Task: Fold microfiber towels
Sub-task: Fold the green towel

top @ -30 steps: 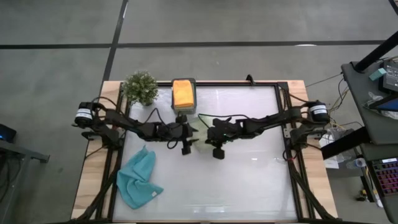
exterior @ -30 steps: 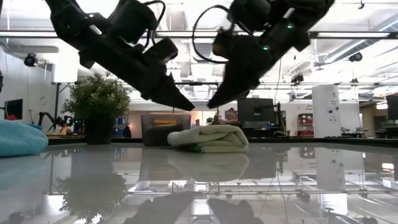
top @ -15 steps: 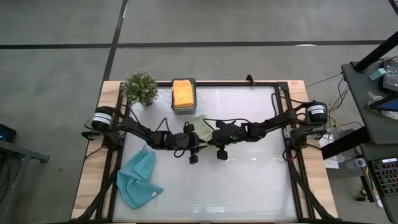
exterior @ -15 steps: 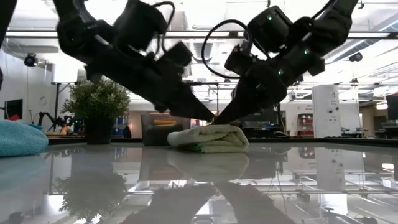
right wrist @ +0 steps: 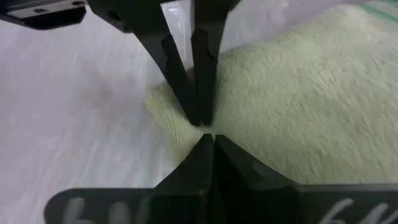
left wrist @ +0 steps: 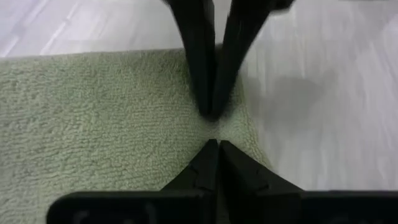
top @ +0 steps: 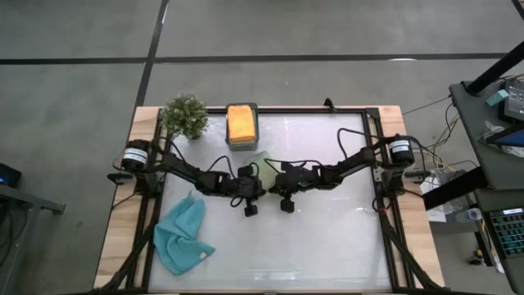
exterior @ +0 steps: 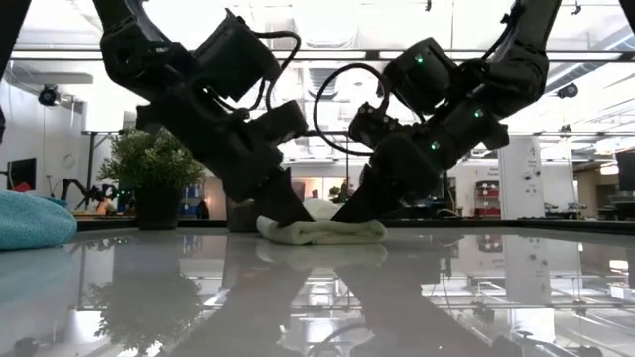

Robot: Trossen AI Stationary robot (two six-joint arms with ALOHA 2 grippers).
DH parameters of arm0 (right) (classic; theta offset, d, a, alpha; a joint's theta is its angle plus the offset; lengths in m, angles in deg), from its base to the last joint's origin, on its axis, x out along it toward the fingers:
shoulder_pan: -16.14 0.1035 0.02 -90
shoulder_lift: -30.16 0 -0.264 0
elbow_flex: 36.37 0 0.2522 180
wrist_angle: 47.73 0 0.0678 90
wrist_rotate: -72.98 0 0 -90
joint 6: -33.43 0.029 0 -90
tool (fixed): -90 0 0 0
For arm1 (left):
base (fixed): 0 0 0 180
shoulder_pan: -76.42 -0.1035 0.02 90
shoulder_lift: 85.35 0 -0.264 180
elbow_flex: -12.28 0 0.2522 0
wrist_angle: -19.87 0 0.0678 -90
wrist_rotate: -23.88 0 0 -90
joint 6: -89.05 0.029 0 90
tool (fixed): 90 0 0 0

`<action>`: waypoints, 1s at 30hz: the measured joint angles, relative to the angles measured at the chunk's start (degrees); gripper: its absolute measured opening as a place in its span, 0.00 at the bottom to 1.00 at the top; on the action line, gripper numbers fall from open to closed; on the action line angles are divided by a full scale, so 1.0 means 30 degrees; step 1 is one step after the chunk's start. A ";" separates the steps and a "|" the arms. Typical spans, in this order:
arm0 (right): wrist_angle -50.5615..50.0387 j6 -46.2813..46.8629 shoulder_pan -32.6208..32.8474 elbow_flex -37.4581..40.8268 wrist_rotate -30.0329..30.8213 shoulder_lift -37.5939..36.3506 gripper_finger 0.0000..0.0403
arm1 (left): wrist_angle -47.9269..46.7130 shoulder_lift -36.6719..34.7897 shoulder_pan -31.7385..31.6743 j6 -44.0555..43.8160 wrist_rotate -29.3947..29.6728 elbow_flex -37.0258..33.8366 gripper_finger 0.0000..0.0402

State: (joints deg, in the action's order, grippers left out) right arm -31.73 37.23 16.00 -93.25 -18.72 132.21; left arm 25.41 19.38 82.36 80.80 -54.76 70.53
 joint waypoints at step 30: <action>-0.1270 -0.1408 -0.3749 -0.3663 0.0085 0.0970 0.03 | -0.1464 -0.3321 0.0051 -0.0186 -0.1126 -0.1056 0.00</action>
State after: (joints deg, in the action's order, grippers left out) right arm -35.54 33.00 4.75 -104.24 -18.46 135.12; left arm 21.02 9.42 82.51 80.24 -58.14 67.37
